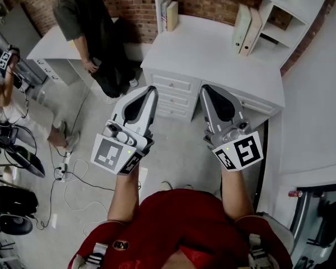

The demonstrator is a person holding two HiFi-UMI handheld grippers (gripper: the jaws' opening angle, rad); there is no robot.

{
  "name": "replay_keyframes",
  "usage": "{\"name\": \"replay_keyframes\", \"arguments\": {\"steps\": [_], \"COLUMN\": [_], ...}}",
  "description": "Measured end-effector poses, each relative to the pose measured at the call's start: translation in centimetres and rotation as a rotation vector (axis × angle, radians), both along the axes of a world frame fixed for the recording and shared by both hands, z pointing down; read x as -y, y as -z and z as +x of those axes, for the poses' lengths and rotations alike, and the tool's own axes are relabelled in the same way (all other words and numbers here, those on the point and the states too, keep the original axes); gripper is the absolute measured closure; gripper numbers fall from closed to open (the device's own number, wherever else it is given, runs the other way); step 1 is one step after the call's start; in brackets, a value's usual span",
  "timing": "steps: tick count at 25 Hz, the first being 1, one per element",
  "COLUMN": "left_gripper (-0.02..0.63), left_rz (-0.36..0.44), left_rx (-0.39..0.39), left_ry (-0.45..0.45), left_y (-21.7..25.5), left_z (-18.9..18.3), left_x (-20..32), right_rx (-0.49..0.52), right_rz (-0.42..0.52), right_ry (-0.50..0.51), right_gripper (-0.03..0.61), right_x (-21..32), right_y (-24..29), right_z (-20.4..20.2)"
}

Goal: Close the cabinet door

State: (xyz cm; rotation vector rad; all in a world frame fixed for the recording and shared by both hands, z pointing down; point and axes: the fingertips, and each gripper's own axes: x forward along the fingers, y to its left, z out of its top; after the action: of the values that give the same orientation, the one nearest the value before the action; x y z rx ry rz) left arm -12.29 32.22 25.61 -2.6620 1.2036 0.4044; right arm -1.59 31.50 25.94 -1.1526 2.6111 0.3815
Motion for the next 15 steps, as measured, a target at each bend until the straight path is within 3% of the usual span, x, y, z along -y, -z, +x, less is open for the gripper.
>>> {"name": "replay_keyframes", "arguments": {"steps": [9, 15], "left_gripper": [0.611, 0.611], "left_rz": [-0.004, -0.01], "left_rx": [-0.016, -0.053], "left_ry": [-0.022, -0.069], "left_y": [-0.6, -1.5], "left_z": [-3.8, -5.6], "left_x": [0.8, 1.8], "right_rx": [0.051, 0.017], "right_rz": [-0.017, -0.021], "right_ry": [0.004, -0.022], "right_gripper": [0.566, 0.566], "right_x": [0.7, 0.8], "right_y": [-0.2, -0.6], "right_z": [-3.3, -5.2]}}
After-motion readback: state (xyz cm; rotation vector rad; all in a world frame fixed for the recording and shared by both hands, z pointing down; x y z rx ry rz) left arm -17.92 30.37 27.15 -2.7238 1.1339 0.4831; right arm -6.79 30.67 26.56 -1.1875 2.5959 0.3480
